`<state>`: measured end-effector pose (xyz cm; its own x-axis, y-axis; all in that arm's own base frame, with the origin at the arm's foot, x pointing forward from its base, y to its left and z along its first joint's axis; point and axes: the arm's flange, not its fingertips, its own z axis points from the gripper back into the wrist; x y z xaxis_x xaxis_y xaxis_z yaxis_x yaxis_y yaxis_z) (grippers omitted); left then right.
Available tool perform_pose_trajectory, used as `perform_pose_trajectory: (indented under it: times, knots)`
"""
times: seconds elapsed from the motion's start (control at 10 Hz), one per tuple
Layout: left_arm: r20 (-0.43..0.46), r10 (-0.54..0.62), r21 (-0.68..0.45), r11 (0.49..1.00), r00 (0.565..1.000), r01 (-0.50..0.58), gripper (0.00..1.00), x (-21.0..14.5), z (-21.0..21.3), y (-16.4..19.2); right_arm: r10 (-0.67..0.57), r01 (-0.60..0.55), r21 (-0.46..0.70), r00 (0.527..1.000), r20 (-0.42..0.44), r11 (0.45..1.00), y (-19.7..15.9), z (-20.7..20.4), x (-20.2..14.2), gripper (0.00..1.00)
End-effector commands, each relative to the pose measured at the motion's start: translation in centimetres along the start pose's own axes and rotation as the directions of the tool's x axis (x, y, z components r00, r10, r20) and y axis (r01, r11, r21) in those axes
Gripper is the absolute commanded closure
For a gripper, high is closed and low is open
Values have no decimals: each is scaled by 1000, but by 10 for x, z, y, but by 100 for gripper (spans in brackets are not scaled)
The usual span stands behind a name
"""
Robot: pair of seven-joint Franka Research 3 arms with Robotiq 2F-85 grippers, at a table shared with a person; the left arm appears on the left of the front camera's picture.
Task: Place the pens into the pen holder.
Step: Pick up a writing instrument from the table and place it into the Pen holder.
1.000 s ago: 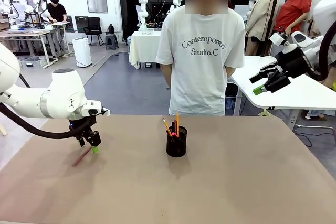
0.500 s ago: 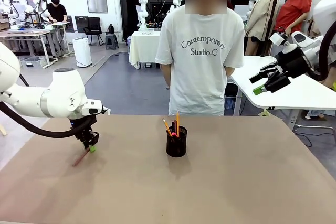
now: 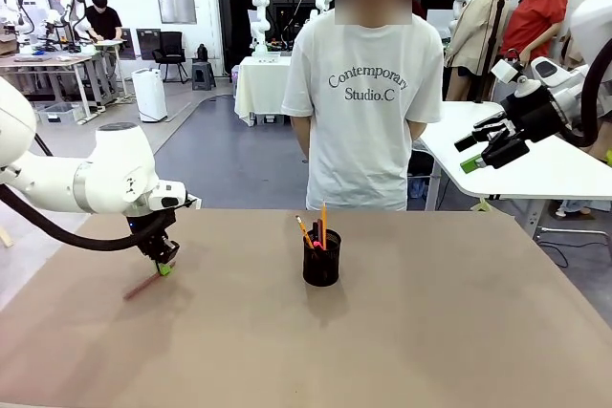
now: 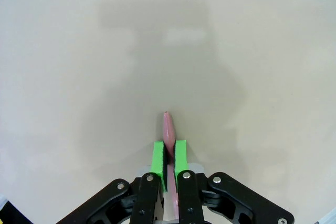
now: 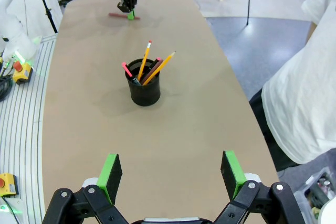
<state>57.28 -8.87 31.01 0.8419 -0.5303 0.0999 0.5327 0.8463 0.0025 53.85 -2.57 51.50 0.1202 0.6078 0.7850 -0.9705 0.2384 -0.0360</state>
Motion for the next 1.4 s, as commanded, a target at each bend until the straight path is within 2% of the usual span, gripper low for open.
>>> perform_pose_trajectory:
  times: [0.0,0.2,0.4,0.5,0.7,0.8,0.9,1.0,1.2,1.3]
  knots:
    - [7,-30,-51,998,1000,30,100,-7,1,-2,2,-2,-6,1000,-1,1000,3,1,1,0]
    - [208,-99,-294,942,973,159,100,-9,20,-13,2,-2,-6,1000,-1,1000,3,1,1,0]
    - [332,-55,-417,887,942,198,100,-11,47,-20,2,-2,-6,1000,-1,1000,3,1,1,0]
    - [436,-17,-475,845,900,246,100,-14,63,-22,2,-2,-6,1000,-1,1000,3,1,1,0]
    - [550,95,-586,752,830,302,100,-17,86,-28,2,-2,-6,1000,-1,1000,3,1,1,0]
    - [616,120,-596,718,779,360,100,-20,94,-32,2,-2,-6,1000,-1,1000,3,1,1,0]
    - [680,132,-572,711,721,409,100,-22,101,-33,2,-2,-6,1000,-1,1000,3,1,1,0]
    - [748,145,-518,737,647,434,100,-27,105,-33,2,-2,-6,1000,-1,1000,3,1,1,0]
    - [898,100,-340,777,429,530,100,-34,103,-33,2,-2,-6,1000,-1,1000,3,1,1,0]
    - [960,12,-182,786,279,591,100,-38,100,-33,2,-2,-6,1000,-1,1000,3,1,1,0]
